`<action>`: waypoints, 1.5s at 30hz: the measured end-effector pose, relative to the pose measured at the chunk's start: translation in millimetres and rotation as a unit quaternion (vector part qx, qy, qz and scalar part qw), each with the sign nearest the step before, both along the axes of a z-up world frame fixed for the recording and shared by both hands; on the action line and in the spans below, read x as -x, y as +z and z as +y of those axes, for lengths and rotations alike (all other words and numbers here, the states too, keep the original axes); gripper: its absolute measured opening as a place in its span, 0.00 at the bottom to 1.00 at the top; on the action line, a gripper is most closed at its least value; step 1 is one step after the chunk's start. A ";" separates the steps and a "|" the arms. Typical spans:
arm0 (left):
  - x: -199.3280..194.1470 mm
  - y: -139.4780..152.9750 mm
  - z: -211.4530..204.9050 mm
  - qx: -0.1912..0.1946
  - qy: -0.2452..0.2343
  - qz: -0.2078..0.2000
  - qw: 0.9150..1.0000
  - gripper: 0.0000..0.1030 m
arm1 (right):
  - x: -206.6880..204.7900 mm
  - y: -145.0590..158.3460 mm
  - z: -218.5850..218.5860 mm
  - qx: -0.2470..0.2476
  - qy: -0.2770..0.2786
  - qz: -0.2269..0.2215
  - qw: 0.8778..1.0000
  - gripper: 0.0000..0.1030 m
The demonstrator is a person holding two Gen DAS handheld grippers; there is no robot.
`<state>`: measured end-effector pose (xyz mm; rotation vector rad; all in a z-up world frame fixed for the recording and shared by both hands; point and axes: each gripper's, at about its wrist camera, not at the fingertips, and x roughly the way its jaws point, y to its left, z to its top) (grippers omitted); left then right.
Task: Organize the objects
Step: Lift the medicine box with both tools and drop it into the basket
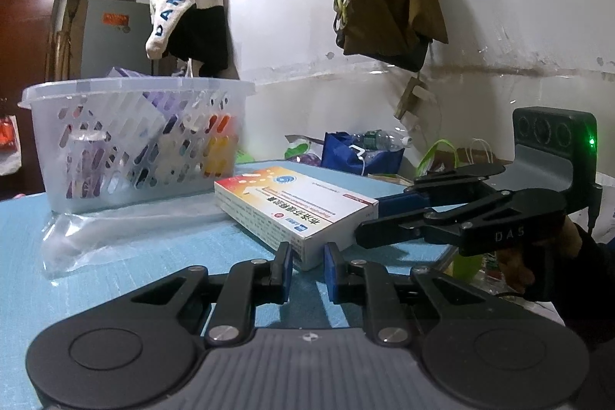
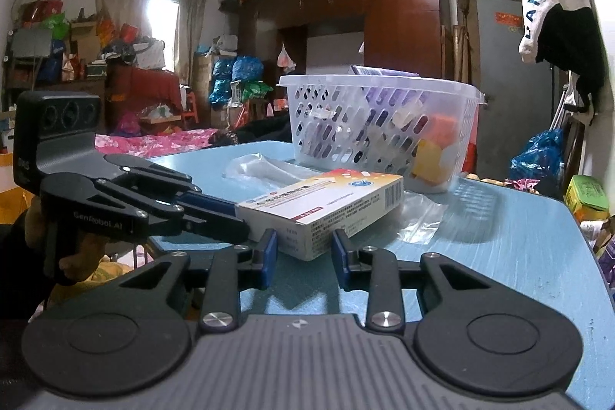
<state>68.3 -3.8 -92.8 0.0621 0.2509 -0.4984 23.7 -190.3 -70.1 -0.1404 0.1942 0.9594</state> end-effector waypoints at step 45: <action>-153.7 133.4 1.9 -0.159 0.158 -0.087 0.971 0.38 | -130.8 104.9 39.6 -0.009 -0.039 -0.005 0.999 0.35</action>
